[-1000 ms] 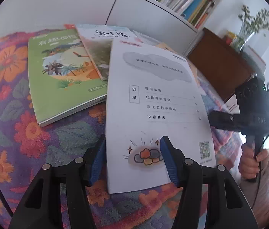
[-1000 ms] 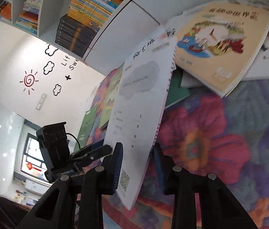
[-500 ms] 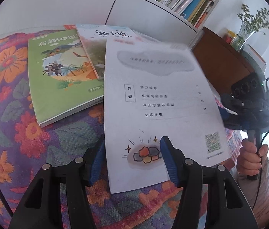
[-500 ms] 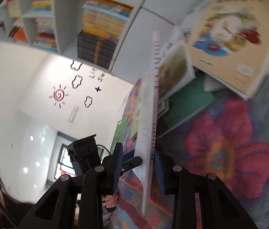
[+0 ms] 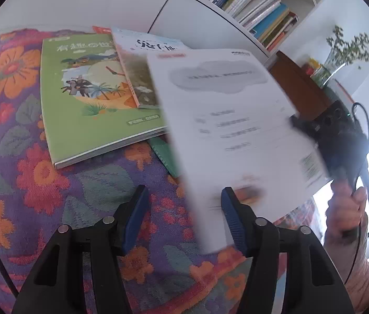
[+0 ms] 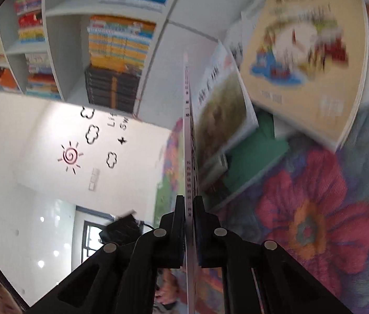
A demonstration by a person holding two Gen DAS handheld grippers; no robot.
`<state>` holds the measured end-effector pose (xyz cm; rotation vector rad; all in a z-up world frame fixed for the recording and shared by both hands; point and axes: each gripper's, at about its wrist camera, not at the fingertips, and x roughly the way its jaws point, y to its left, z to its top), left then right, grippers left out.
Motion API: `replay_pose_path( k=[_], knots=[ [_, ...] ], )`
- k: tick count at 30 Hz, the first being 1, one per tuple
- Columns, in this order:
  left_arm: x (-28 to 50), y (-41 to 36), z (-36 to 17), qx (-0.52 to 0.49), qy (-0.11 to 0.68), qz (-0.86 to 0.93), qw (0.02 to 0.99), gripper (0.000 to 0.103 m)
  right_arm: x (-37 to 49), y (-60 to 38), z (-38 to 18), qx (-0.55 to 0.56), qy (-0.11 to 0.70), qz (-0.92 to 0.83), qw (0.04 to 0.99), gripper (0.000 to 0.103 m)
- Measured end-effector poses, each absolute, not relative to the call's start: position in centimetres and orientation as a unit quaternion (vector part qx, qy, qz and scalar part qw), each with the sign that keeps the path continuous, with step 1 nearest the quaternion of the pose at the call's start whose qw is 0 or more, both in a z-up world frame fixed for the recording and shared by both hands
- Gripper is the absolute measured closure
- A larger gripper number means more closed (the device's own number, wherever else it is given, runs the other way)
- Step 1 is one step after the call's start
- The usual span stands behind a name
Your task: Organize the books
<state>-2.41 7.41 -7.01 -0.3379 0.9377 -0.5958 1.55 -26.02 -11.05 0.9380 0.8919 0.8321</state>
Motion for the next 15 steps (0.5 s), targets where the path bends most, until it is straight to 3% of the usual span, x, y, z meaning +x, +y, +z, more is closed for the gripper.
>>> replay_pose_path(
  k=[4,9,12,15],
  knots=[
    [-2.4,7.5,-7.1,-0.166,0.444,-0.283,0.834,0.047,0.7,-28.9,-5.1,0.380,0.387,0.340,0.768,0.097],
    [-2.4,7.5,-7.1,-0.167,0.446,-0.281,0.834,0.047,-2.5,-27.3,3.8,0.207,0.373,0.279,0.860,0.096],
    [-2.3,7.8,-7.0,-0.177,0.451,-0.281,0.829,0.047,-4.6,-22.1,4.1,0.100,0.388,0.259,0.879,0.097],
    [-2.3,8.7,-7.0,-0.207,0.470,-0.279,0.811,0.047,-7.6,-16.9,0.2,0.038,0.423,0.282,0.861,0.096]
  ],
)
